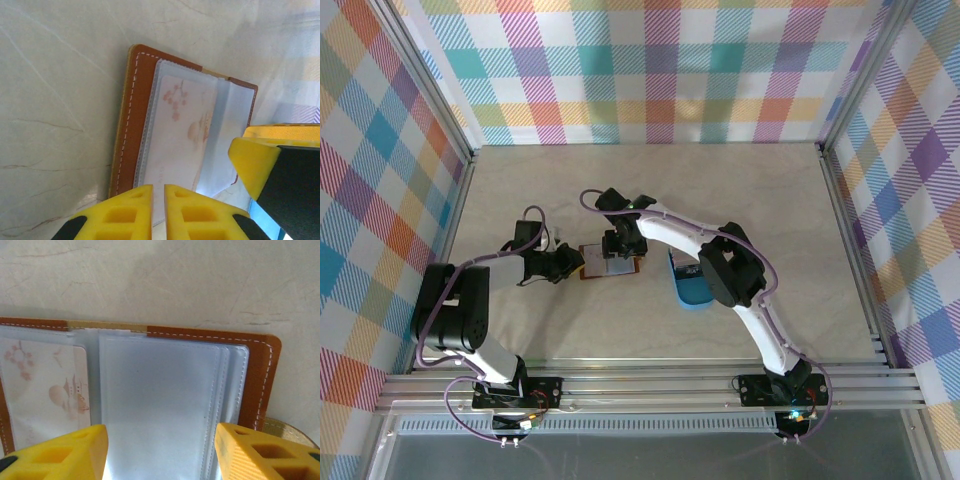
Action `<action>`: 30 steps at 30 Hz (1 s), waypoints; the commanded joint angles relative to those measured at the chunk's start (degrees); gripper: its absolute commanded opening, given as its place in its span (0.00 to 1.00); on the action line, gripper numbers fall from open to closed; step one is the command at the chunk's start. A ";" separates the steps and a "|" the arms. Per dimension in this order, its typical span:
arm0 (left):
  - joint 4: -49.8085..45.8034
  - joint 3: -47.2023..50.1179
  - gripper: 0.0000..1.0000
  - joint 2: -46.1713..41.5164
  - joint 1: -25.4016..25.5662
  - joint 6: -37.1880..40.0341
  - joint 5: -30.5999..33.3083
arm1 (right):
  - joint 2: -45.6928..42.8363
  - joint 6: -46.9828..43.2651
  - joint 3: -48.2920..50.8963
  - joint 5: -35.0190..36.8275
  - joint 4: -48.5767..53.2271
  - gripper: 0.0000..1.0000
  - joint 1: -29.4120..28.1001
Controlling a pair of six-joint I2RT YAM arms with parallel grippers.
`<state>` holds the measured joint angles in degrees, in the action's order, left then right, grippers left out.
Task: Put the credit cards into the card holder
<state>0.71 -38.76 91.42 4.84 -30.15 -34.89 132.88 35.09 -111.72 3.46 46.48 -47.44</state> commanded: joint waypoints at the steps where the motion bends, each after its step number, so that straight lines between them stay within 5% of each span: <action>1: 1.49 0.54 0.14 0.48 0.29 0.62 0.00 | 1.40 0.29 -1.94 -0.33 1.36 0.59 0.06; 30: 2.14 0.10 0.14 4.07 0.43 1.32 -0.17 | 2.21 5.21 -1.79 -7.53 -1.64 0.49 0.22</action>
<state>2.81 -38.76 94.50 4.84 -29.95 -34.92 133.91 38.54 -112.31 -1.69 45.54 -47.24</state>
